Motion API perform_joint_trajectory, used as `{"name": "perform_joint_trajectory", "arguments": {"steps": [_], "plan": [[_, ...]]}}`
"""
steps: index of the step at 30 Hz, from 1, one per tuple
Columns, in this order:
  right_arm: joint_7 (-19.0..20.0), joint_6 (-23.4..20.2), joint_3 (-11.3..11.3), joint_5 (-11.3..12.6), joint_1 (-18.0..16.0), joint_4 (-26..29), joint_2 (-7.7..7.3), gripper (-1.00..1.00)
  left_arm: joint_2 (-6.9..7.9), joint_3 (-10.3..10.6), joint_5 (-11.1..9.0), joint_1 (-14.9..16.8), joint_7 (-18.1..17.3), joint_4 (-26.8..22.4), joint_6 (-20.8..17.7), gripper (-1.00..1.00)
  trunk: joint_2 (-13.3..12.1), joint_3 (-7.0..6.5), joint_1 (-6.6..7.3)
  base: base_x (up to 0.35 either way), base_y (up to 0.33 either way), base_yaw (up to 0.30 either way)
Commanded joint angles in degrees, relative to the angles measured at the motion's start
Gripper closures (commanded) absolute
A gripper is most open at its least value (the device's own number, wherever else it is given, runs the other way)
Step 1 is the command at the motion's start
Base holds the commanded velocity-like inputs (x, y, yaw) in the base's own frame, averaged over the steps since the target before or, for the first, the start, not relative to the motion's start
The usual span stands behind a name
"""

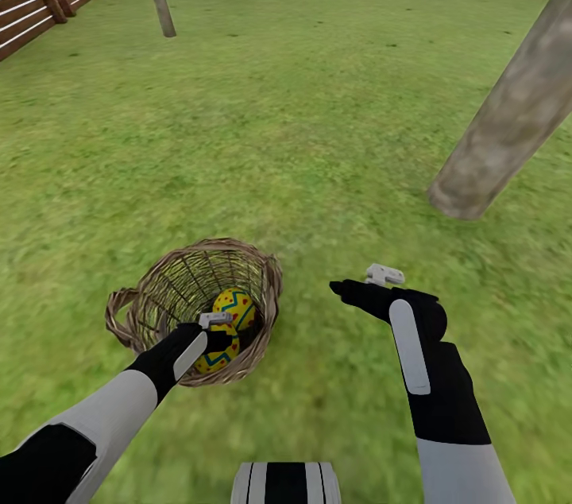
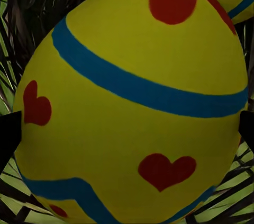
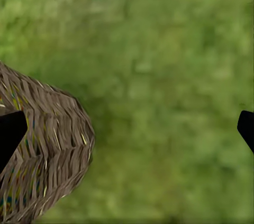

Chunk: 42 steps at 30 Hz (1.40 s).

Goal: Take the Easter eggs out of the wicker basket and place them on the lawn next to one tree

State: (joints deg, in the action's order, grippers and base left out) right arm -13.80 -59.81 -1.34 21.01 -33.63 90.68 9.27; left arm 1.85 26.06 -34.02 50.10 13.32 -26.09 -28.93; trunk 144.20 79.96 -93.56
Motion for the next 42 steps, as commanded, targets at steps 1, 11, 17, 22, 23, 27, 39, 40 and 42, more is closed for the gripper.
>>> {"name": "perform_joint_trajectory", "arguments": {"steps": [1,11,17,22,23,27,39,40,42], "plan": [[-0.52,-0.19,-0.07,0.61,-0.04,0.07,0.04,-1.0,0.09,0.47,-0.43,0.0,0.5,-0.1,-0.25,-1.0,0.01,0.05,0.01,0.0,0.0,0.0],[-0.52,-0.19,-0.07,0.61,-0.04,0.07,0.04,-1.0,0.09,0.4,-0.42,0.0,0.55,-0.1,-0.25,-1.0,0.04,0.49,-0.05,0.0,0.0,0.0],[-0.52,-0.19,-0.07,0.61,-0.04,0.08,0.04,-1.0,0.09,0.41,-0.41,0.0,0.57,-0.1,-0.25,-1.0,0.04,0.49,-0.05,0.0,0.0,0.0],[-0.52,-0.19,-0.07,0.61,-0.05,0.08,0.04,-1.0,0.09,0.39,-0.42,0.0,0.57,-0.1,-0.22,-1.0,0.04,0.49,-0.05,0.0,0.0,0.0],[-0.52,-0.19,-0.07,0.61,-0.05,0.08,0.04,-1.0,0.09,0.39,-0.43,0.0,0.57,-0.1,-0.2,-1.0,0.04,0.49,-0.05,0.0,0.0,0.0],[-0.52,-0.19,-0.07,0.61,-0.04,0.05,0.04,-1.0,0.09,0.4,-0.42,0.0,0.57,-0.1,-0.17,-1.0,0.04,0.49,-0.05,0.0,0.0,0.0],[-0.52,-0.19,-0.07,0.61,-0.04,0.05,0.04,-1.0,0.09,0.41,-0.43,0.0,0.57,-0.1,-0.16,1.0,0.04,0.49,-0.05,0.0,0.0,0.0],[-0.52,-0.19,-0.07,0.61,-0.04,0.06,0.04,-1.0,0.09,0.39,-0.43,0.0,0.48,-0.1,-0.16,1.0,0.04,0.49,-0.05,0.0,0.0,0.0],[-0.52,-0.19,-0.07,0.61,-0.04,0.08,0.04,-1.0,0.09,0.35,-0.43,0.0,0.31,-0.1,-0.16,1.0,0.04,0.49,-0.05,0.0,0.0,0.0]]}}
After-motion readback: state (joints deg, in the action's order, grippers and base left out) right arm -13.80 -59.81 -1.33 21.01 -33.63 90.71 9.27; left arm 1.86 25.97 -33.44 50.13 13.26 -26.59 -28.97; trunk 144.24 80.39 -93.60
